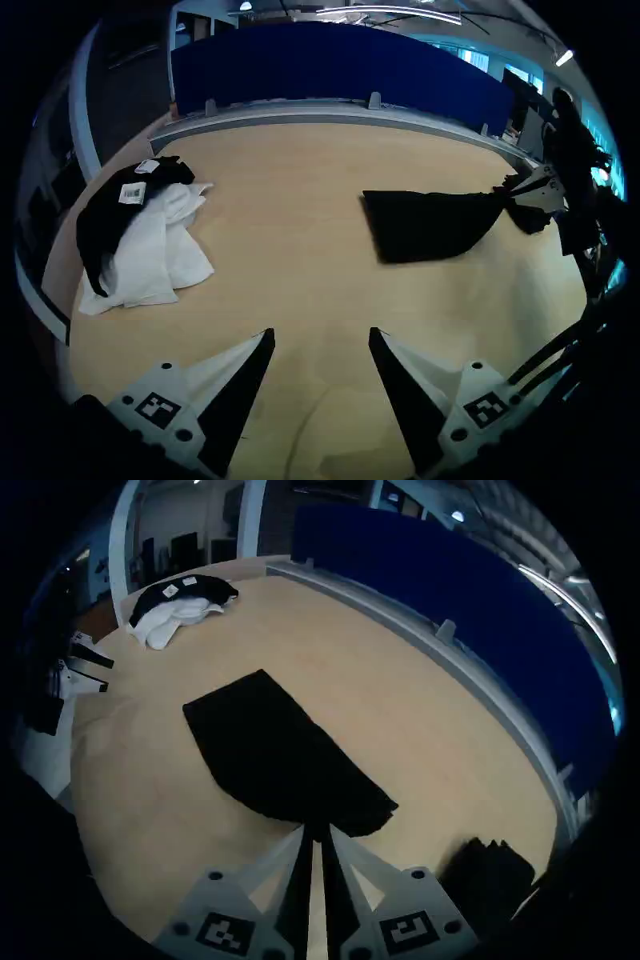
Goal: Fold towel
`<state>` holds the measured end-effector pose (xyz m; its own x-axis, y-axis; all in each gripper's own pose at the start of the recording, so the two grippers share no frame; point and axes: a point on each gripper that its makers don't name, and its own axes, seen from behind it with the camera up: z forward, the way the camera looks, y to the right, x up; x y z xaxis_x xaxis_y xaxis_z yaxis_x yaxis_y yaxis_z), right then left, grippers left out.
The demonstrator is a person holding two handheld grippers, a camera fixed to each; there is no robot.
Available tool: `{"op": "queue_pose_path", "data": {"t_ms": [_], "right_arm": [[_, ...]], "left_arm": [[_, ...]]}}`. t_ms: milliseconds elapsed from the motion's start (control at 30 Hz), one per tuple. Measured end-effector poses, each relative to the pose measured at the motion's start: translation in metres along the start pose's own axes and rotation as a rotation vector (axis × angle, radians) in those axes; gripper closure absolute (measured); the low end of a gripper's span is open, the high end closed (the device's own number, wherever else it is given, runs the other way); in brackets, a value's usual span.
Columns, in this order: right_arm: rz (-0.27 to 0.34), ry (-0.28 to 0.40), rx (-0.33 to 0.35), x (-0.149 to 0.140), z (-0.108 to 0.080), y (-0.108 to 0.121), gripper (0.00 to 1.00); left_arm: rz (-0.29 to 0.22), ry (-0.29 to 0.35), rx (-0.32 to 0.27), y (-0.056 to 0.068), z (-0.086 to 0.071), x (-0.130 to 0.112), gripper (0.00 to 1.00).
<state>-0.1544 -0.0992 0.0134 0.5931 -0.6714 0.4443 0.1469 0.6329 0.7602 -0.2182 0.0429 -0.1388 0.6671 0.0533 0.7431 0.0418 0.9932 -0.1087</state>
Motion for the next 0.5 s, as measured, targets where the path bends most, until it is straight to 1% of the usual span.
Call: {"op": "queue_pose_path", "data": {"t_ms": [200, 500], "right_arm": [[-0.049, 0.032, 0.001, 0.033, -0.002, 0.001, 0.93], [-0.1, 0.031, 0.013, 0.051, 0.002, 0.0, 0.93]], "left_arm": [[-0.004, 0.012, 0.001, -0.001, -0.002, 0.003, 0.13], [-0.013, 0.023, -0.001, -0.001, -0.008, 0.004, 0.13]]}}
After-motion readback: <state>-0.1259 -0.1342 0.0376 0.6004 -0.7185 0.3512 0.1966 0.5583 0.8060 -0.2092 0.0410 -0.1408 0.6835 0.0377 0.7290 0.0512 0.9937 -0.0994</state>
